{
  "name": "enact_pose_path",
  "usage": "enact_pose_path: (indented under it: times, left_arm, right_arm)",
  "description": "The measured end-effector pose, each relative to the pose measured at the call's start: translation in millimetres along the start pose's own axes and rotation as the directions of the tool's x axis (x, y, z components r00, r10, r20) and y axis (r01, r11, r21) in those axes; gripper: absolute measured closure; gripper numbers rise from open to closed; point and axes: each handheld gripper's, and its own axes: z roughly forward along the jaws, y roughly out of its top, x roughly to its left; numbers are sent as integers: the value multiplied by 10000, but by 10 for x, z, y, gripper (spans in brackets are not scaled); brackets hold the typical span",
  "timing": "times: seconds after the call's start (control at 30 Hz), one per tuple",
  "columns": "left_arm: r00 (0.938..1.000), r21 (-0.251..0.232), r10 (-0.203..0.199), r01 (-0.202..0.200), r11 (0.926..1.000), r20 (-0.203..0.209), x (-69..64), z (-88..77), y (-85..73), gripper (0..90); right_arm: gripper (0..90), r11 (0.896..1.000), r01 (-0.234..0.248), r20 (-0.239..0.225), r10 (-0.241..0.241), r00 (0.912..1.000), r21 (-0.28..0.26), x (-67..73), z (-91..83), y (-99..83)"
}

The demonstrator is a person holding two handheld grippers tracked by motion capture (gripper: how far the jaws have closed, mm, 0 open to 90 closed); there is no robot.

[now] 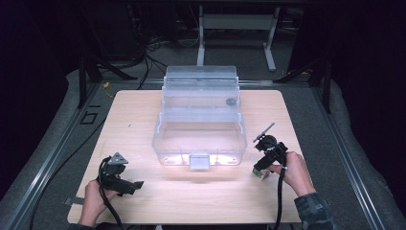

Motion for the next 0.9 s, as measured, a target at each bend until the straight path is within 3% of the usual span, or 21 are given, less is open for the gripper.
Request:
enact_pose_path:
  times: [0.2,0.63,0.7,0.73,0.9]
  left_arm:
    - [10000,27,-50,49,10000,37,12,9,-4,9]
    - [10000,-4,-47,47,10000,27,15,6,-4,9]
    - [10000,3,-49,49,10000,17,13,2,-8,8]
    - [10000,-14,-53,53,10000,-8,11,-1,-10,9]
    - [10000,18,-40,40,10000,-30,8,-12,-24,9]
  right_arm:
    - [446,9997,-87,-73,89,9999,222,-2,54,49]
    - [462,9999,-148,-208,149,9997,17,-22,24,23]
    - [462,9996,-44,-180,49,9998,290,-31,-4,27]
    - [462,9999,-110,-128,111,9999,61,-25,-3,22]
    - [462,10000,-4,-168,5,9999,16,-32,-51,33]
